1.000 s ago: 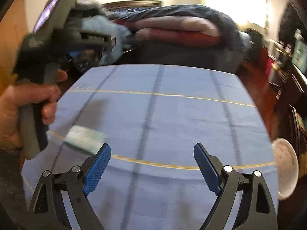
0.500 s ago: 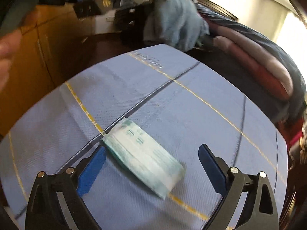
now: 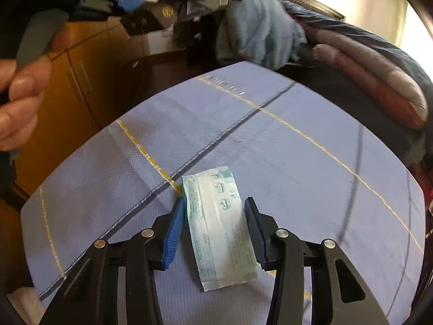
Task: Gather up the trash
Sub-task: 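Grasp the dark cigarette box with the left gripper while the right gripper grasps the tissue packet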
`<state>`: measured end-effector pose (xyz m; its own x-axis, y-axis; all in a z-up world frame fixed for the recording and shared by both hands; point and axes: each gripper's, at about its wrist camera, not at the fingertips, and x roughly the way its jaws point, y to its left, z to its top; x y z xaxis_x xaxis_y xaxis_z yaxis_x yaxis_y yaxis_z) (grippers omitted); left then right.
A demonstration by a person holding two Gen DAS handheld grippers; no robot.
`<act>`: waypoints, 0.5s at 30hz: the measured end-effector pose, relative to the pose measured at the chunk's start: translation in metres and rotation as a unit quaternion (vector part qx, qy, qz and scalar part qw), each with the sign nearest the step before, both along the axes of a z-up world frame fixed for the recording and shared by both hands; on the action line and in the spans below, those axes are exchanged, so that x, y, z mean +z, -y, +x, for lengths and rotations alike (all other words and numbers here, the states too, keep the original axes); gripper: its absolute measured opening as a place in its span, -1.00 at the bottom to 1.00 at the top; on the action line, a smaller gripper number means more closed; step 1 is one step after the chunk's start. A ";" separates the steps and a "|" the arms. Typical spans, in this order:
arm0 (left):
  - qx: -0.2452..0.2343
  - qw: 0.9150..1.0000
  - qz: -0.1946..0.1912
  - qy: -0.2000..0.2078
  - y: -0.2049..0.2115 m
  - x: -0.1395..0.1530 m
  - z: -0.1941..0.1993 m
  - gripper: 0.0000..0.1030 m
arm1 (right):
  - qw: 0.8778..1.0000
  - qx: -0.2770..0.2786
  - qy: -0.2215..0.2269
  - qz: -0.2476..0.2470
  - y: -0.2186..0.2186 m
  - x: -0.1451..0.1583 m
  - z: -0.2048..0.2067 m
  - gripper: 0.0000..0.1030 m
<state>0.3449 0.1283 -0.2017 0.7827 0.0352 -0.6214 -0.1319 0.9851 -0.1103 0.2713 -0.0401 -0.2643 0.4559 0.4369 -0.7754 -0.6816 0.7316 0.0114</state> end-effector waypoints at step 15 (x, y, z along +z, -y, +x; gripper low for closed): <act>-0.129 0.992 0.003 0.019 0.147 0.020 -0.021 0.09 | 0.973 -0.209 0.042 0.088 0.166 0.053 -0.063 -0.11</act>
<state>0.3244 -0.0185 -0.1816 0.7895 -0.1645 -0.5912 0.1280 0.9864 -0.1035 0.2082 -0.2061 -0.2115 0.6810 0.3214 -0.6579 -0.3281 0.9372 0.1182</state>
